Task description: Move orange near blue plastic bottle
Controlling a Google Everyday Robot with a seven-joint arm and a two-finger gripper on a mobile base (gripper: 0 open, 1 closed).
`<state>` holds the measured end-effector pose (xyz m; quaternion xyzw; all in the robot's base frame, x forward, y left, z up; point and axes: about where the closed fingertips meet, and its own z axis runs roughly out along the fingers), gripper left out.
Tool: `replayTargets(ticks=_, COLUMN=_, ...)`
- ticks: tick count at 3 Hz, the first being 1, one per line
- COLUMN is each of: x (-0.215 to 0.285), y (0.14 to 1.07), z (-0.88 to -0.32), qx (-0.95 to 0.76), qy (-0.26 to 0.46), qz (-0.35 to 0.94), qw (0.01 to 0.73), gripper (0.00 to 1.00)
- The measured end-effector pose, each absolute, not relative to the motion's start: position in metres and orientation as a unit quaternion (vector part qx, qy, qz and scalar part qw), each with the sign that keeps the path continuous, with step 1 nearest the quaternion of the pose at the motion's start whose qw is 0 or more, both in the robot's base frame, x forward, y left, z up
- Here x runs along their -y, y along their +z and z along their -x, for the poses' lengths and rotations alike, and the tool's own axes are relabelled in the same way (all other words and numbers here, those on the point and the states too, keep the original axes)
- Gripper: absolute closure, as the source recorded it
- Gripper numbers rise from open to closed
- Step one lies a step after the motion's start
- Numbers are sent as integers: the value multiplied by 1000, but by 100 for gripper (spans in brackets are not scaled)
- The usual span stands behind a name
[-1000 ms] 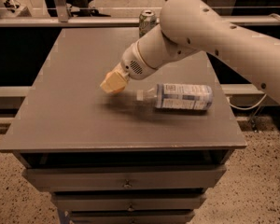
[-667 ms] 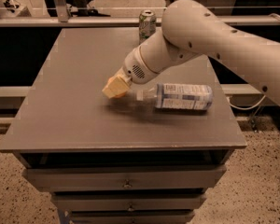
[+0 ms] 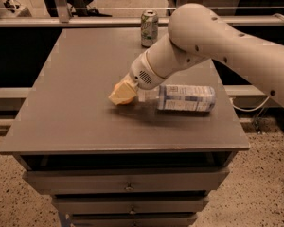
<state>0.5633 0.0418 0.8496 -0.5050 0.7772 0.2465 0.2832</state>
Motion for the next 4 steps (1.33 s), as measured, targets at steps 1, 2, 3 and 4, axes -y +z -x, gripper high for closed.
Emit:
replayTargets(ticks=1, x=-39, y=847, z=-562, qx=-776, qy=245, qz=510, qw=279, gripper=37)
replayTargets(ticks=2, x=-36, y=845, z=-561, qx=-775, qy=242, qz=515, qw=276, gripper=13)
replayTargets(ticks=3, x=-30, y=845, z=-562, qx=-772, qy=235, qz=523, qw=274, gripper=0)
replayTargets(ticks=4, x=-24, y=847, z=-563, qx=-772, qy=231, qz=523, qw=277, gripper=0)
